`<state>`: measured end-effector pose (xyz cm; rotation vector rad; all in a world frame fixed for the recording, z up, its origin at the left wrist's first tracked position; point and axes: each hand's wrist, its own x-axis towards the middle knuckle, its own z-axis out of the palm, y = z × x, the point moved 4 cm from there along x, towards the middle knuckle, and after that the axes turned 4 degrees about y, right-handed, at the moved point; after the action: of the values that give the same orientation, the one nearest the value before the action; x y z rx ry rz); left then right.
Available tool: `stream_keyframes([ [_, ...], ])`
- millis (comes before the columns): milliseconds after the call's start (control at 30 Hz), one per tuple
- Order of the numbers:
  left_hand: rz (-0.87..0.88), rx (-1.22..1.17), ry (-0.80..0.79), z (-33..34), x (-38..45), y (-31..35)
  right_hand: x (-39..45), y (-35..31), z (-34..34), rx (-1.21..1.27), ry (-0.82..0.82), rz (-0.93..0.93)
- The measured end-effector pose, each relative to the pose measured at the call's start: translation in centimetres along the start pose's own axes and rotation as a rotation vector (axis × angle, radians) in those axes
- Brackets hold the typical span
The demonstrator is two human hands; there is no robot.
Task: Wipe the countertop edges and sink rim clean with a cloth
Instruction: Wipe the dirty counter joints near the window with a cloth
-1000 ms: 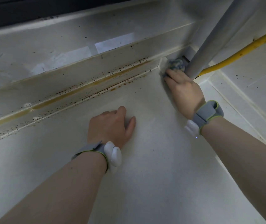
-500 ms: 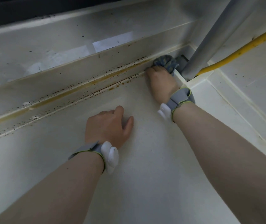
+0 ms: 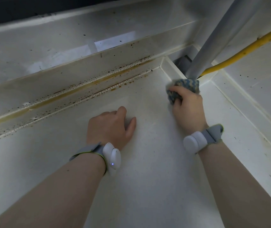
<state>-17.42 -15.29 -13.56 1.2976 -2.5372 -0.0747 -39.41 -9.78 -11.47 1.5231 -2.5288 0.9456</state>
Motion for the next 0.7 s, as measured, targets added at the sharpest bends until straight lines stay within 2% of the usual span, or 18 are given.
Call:
stream_keyframes([
  [100, -0.002, -0.001, -0.001, 0.0, 0.1, 0.0, 2.4, -1.2, 2.2, 0.037, -0.063, -0.025],
  [367, -0.015, 0.002, -0.001, 0.2, 0.0, -0.1, 6.2, -3.6, 4.5, 0.092, -0.144, 0.110],
  [467, -0.009, 0.011, -0.001, 0.2, 0.1, -0.2, 4.1, -2.7, 3.5, 0.124, -0.106, 0.090],
  [600, 0.005, 0.013, 0.006, 0.1, 0.1, -0.1, 0.1, -0.3, 1.0, 0.154, 0.044, 0.121],
  [700, -0.007, 0.011, 0.004, 0.1, 0.1, -0.1, -1.9, -0.1, 0.5, 0.153, 0.095, 0.088],
])
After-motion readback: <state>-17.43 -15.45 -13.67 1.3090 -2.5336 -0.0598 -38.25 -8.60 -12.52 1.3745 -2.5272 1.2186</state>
